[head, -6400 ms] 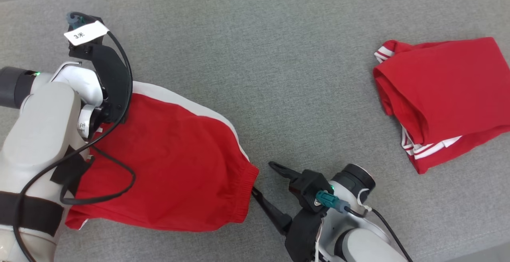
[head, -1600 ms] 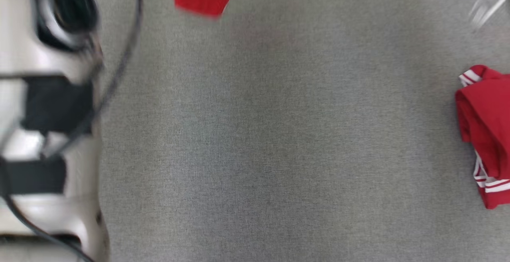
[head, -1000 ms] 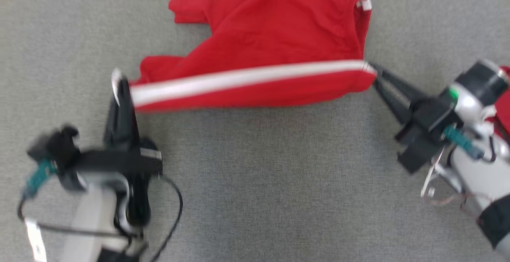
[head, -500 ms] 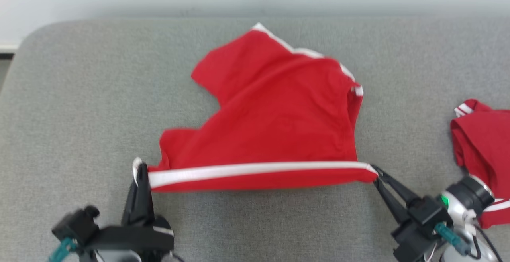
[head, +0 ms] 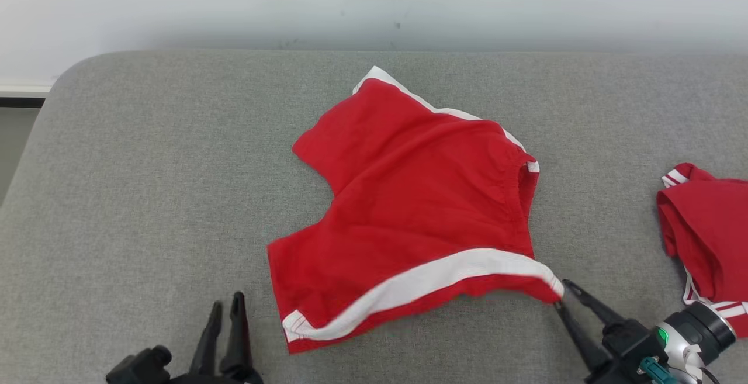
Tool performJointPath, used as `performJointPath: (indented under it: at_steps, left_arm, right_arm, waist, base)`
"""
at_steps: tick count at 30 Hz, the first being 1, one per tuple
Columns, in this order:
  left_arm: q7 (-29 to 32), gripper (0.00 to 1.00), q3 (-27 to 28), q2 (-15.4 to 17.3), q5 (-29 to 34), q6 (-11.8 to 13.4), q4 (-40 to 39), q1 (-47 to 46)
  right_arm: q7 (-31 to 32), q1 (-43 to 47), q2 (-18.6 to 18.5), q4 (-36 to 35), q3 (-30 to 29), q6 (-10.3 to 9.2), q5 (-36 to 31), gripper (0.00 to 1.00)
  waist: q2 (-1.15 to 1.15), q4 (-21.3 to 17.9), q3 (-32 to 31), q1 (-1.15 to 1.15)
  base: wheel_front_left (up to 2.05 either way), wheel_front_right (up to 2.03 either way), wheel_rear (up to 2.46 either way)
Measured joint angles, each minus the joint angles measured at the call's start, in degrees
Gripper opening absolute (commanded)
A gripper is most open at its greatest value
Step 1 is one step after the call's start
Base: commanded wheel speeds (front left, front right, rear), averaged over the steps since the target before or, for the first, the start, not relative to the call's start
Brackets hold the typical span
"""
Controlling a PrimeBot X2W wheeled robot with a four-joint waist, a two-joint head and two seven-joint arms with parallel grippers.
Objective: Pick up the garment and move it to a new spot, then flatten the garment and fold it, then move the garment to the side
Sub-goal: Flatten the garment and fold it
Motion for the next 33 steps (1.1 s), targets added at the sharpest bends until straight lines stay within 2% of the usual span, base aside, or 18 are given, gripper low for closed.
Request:
performJointPath:
  at_steps: [5, 13, 17, 23, 25, 30, 33]
  left_arm:
    - [0.0, 1.00, 0.9, 0.2, 0.8, 0.0, 1.8, 0.7]
    - [0.0, 1.00, 5.5, 0.4, 3.8, 0.1, 2.1, 0.7]
    - [0.0, 1.00, 7.7, 1.4, 6.1, 0.4, -0.3, 0.6]
    - [-0.2, 1.00, 9.2, 1.1, 9.2, 0.6, -5.4, 0.4]
    - [-0.2, 1.00, 9.9, 1.0, 10.5, 0.6, -7.2, 0.4]
    - [-0.2, 1.00, 9.9, 1.0, 12.1, 0.5, -10.1, 0.4]
    - [-0.2, 1.00, 7.8, 1.2, 14.3, -1.0, -10.3, 0.6]
  right_arm:
    - [0.6, 1.3, 0.0, 0.1, 0.1, -0.05, 0.6, 1.00]
    - [1.6, 3.7, 0.1, 0.2, 1.2, -0.05, 0.9, 1.00]
    - [1.5, 4.1, -0.1, 0.0, 0.4, -0.57, 0.8, 1.00]
    - [1.4, 4.2, 0.0, -1.8, -2.5, -1.65, 1.3, 1.00]
    - [0.8, 4.3, 1.9, -2.9, -5.1, -2.12, 3.9, 1.00]
    - [-0.6, 4.3, 9.6, -4.7, -10.6, -2.72, 12.3, 1.00]
    - [-1.0, 4.3, 13.3, -4.9, -12.3, -2.77, 15.9, 1.00]
  waist:
    - [0.00, 0.1, -0.4, 0.01]
    - [0.00, -0.1, -2.0, 0.01]
    - [0.00, -0.2, -3.2, 0.01]
    - [0.00, -0.5, -4.8, 0.01]
    - [0.00, -0.6, -5.4, 0.01]
    - [0.00, -1.4, -7.2, 0.01]
    - [0.00, -2.0, -8.3, 0.01]
  base:
    - [0.00, 0.00, 0.00]
    - [0.00, 0.00, 0.00]
    - [0.00, 0.00, 0.00]
    - [0.00, 0.00, 0.00]
    - [0.00, 0.00, 0.00]
    - [0.00, 0.00, 0.00]
    - [0.00, 0.00, 0.00]
